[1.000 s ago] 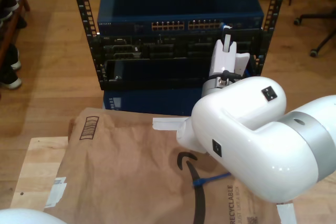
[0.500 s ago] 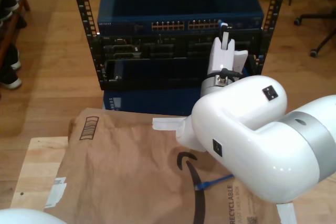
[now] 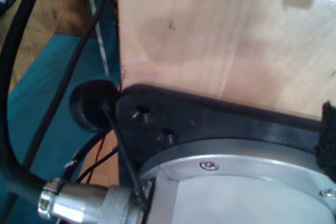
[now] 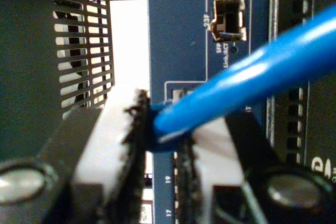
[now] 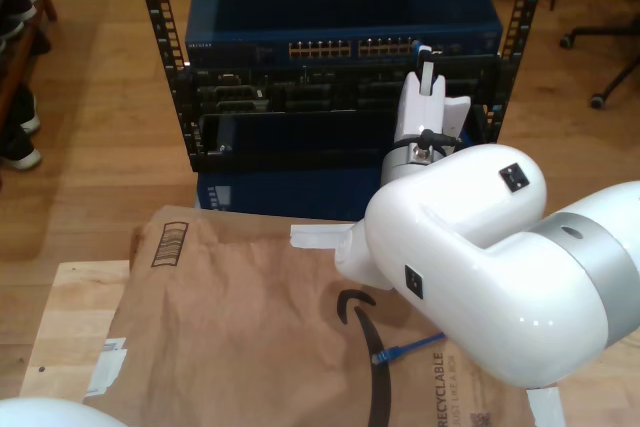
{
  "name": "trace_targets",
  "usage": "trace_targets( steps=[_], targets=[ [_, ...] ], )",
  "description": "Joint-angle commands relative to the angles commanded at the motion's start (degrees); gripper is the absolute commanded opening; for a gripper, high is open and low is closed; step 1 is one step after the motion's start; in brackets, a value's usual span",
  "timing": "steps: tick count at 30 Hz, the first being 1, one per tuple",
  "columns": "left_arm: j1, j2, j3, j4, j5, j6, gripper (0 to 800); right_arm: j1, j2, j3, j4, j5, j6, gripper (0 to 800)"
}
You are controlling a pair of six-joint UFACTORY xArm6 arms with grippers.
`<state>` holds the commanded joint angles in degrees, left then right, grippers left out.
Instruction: Grab the cable and plug it in
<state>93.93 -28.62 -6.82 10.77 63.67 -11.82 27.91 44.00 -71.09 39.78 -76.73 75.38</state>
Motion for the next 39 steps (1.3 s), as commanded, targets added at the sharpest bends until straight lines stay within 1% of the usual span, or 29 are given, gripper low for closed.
trace_targets(
  steps=[39],
  targets=[
    [0.0, 0.0, 0.0, 0.0, 0.0, 0.0, 800, -0.88, 0.26, -1.32, 0.09, 1.05, 0.0, 0]
  ],
)
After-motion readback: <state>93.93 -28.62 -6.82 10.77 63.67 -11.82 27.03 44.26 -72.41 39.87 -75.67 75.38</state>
